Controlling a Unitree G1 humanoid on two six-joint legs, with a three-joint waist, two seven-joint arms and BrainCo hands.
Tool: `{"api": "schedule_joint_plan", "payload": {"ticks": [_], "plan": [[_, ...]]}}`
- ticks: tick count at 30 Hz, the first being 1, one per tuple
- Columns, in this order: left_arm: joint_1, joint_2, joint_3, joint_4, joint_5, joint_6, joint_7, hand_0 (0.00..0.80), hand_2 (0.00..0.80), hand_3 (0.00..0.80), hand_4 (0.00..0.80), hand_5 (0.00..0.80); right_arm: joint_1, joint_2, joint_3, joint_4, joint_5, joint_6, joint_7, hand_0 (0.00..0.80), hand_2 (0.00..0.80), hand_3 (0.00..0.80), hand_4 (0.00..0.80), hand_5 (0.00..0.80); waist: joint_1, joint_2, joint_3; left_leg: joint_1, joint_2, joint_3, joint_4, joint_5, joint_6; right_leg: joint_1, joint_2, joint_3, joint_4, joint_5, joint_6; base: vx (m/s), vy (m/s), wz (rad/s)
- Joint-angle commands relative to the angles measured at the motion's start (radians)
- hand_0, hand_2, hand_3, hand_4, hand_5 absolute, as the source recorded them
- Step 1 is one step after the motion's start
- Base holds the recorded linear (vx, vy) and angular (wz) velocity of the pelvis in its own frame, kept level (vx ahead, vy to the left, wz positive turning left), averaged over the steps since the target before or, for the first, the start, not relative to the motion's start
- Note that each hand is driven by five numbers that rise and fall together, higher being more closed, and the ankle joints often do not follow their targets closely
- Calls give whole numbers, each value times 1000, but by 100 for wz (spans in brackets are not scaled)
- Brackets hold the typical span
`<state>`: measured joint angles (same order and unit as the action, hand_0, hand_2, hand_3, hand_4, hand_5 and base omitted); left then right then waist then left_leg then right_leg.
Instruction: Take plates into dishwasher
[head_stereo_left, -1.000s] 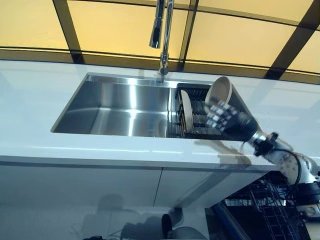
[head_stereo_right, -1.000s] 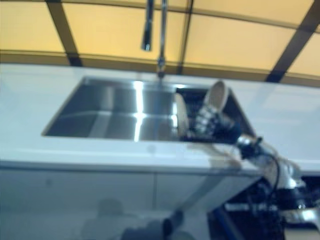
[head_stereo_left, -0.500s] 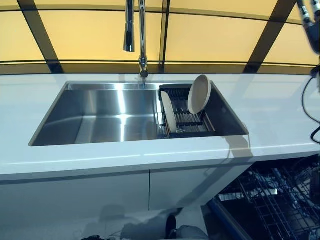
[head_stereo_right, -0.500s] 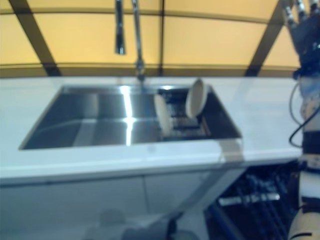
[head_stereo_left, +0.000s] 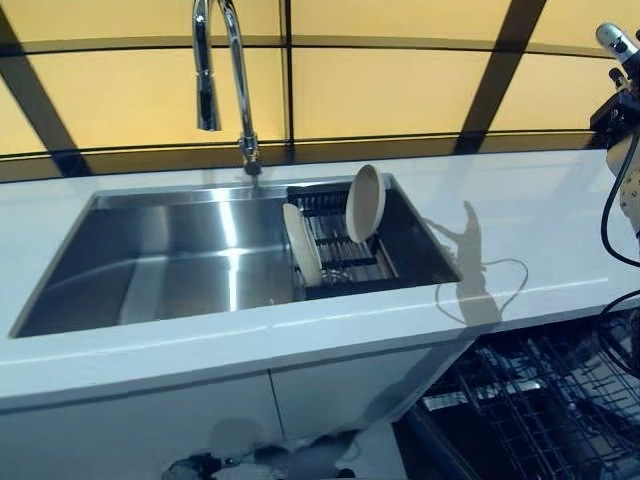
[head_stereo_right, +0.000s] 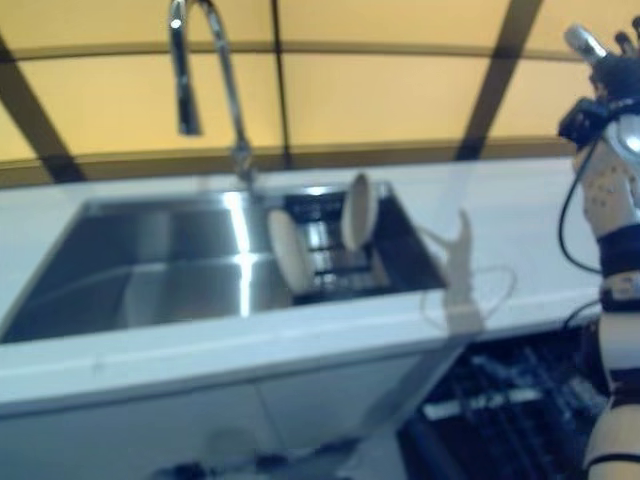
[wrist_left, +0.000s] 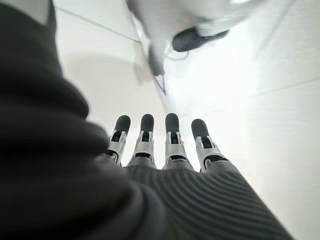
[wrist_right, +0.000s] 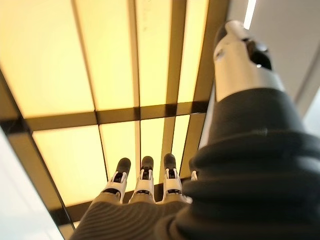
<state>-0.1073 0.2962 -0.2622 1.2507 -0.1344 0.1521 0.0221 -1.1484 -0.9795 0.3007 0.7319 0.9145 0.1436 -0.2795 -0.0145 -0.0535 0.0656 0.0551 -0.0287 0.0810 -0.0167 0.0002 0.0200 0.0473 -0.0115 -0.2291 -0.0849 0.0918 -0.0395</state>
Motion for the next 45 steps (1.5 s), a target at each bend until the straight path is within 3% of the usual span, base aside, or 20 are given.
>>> {"api": "schedule_joint_plan", "payload": {"ticks": [1,10,14,16,17,21,28,35,45], "plan": [[-34,52,-48,42,-1,-3,7,0,0,0,0,0,-209,-28,108,70,-70,35,64,0,0,0,0,0,55,-32,-41,26,-1,9,-29,3,-57,47,-69,30,30,-48,119,14,-33,3],[-13,60,-60,19,40,-17,-14,0,0,0,0,0,-300,-20,240,46,-230,134,148,0,0,0,0,0,59,-45,-38,34,-6,27,-32,-6,-45,46,-72,33,30,-44,128,12,4,8],[3,71,-59,9,56,-12,-17,0,0,0,0,0,-300,-20,266,21,-296,212,192,0,0,0,0,0,60,-36,-21,44,-5,25,-41,1,-35,25,-67,33,120,-72,131,36,29,8],[7,92,-55,2,43,-3,-3,0,0,0,0,0,-300,-15,276,6,-327,259,216,0,0,0,0,0,61,-35,-6,44,11,22,-48,15,-35,-8,-94,38,189,-67,150,10,-74,-4],[2,103,-46,-3,19,-1,8,0,0,0,0,0,-298,-9,279,4,-356,277,240,0,0,0,0,0,61,-36,4,44,21,25,-54,17,-37,-19,-106,37,184,-61,158,-22,-148,-5],[-3,105,-23,-3,16,23,-4,0,0,0,0,0,-312,-19,327,47,-429,313,302,0,0,0,0,0,77,-57,8,22,30,11,-64,18,-46,-3,-94,33,84,-37,156,24,-139,2],[40,69,-33,29,37,-1,-4,0,0,0,0,0,-397,-3,395,200,-471,324,394,0,0,0,0,0,102,-73,-3,3,31,9,-71,20,-65,21,-84,24,-2,-8,159,84,-62,4],[68,77,-28,32,55,-16,-2,0,0,0,0,0,-410,5,422,185,-465,351,432,0,0,0,0,0,105,-70,7,-15,28,0,-71,23,-68,4,-86,22,-2,-5,161,42,-14,8],[64,85,-57,13,55,-24,-22,0,0,0,0,0,-399,38,421,170,-407,356,369,0,0,0,0,0,113,-60,42,-42,29,-11,-71,30,-72,-20,-90,22,-2,-2,164,-5,-5,2]]}}
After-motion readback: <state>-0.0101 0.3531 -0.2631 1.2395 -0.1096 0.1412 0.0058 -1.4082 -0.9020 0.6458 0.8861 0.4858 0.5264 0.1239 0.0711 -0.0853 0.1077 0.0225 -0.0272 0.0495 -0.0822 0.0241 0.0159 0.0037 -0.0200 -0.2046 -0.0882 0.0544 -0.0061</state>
